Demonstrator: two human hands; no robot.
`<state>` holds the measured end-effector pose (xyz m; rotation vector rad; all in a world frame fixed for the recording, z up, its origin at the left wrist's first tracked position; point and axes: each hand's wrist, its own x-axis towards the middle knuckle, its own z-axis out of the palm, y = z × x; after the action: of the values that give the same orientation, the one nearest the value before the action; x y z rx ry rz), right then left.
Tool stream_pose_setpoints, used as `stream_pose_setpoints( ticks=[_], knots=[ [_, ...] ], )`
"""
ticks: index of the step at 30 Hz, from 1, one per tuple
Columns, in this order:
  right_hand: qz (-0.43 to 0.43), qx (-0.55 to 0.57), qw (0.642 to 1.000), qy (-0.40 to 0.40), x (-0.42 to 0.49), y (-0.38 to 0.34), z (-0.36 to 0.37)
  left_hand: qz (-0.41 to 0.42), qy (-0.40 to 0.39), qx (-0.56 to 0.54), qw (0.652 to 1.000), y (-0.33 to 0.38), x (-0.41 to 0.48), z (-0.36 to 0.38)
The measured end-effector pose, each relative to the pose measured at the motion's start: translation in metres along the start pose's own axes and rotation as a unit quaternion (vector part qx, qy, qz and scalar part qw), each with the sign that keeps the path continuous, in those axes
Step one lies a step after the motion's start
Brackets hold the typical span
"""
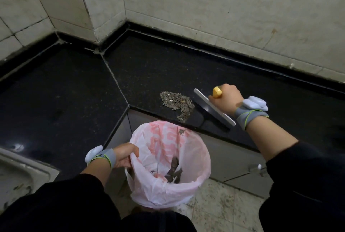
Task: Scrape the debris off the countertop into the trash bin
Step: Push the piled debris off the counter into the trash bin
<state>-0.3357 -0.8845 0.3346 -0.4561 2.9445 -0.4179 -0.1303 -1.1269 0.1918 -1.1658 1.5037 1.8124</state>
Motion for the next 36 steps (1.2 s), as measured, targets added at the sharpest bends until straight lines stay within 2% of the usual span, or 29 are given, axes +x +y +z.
stream_pose_setpoints(
  ticks=[8, 13, 17, 20, 24, 31, 36],
  knots=[
    [-0.044, -0.054, 0.995, -0.066, 0.006, -0.007, 0.020, -0.002, 0.009, 0.006, 1.000, 0.008, -0.010, -0.005],
    [-0.034, -0.050, 0.994, -0.095, -0.005, -0.010, 0.008, -0.003, 0.017, 0.007, 1.000, 0.008, -0.008, -0.006],
    [-0.020, -0.033, 0.994, -0.099, -0.012, -0.013, 0.001, -0.007, 0.021, 0.011, 1.000, 0.008, -0.006, -0.008],
    [0.006, 0.001, 0.998, -0.060, -0.013, -0.012, -0.005, -0.003, 0.026, 0.017, 0.999, 0.008, -0.007, -0.007],
    [0.016, -0.031, 0.999, -0.040, -0.021, -0.010, 0.003, 0.000, 0.025, 0.022, 0.999, 0.007, -0.007, -0.007],
    [-0.065, -0.067, 0.990, -0.104, -0.040, -0.010, 0.009, -0.001, 0.018, 0.025, 1.000, 0.004, 0.001, -0.010],
    [-0.104, -0.032, 0.986, -0.126, -0.045, -0.003, 0.001, -0.002, 0.015, 0.029, 0.999, 0.004, 0.005, -0.014]
  ],
)
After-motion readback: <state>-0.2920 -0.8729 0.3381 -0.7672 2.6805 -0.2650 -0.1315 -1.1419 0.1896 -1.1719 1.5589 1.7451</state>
